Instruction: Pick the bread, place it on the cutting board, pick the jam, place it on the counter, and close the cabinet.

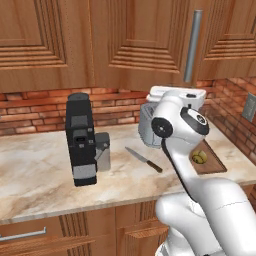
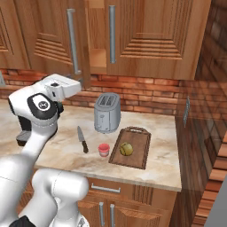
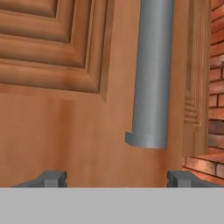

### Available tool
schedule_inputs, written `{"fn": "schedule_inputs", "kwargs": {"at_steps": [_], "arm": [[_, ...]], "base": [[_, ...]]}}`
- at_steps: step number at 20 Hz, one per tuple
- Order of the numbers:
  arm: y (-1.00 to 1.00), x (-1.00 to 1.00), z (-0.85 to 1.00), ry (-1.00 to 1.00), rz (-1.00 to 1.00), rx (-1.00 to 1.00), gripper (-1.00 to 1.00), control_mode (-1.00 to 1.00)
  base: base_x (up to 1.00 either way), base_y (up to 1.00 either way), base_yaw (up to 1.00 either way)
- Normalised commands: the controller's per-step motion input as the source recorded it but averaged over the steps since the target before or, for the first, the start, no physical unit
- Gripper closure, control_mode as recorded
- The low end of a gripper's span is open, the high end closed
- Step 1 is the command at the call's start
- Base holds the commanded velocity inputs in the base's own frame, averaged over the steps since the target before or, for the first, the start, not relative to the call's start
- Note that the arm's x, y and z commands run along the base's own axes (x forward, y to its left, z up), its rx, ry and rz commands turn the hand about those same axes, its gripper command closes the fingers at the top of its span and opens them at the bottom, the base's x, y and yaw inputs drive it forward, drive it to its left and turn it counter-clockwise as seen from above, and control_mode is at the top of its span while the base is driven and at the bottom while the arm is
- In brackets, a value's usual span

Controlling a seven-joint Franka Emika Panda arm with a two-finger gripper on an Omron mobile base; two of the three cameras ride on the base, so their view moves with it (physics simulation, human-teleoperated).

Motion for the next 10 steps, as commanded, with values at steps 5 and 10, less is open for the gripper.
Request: {"fn": "schedule_inputs", "kwargs": {"at_steps": [5,10], "arm": [[-0.17,0.41,0.00,0.00,0.07,0.00,-1.00,-1.00],[-0.18,0.41,0.00,0.00,0.07,0.00,-1.00,-1.00]], "base": [[0.00,0.00,0.00],[0.00,0.00,0.00]]}}
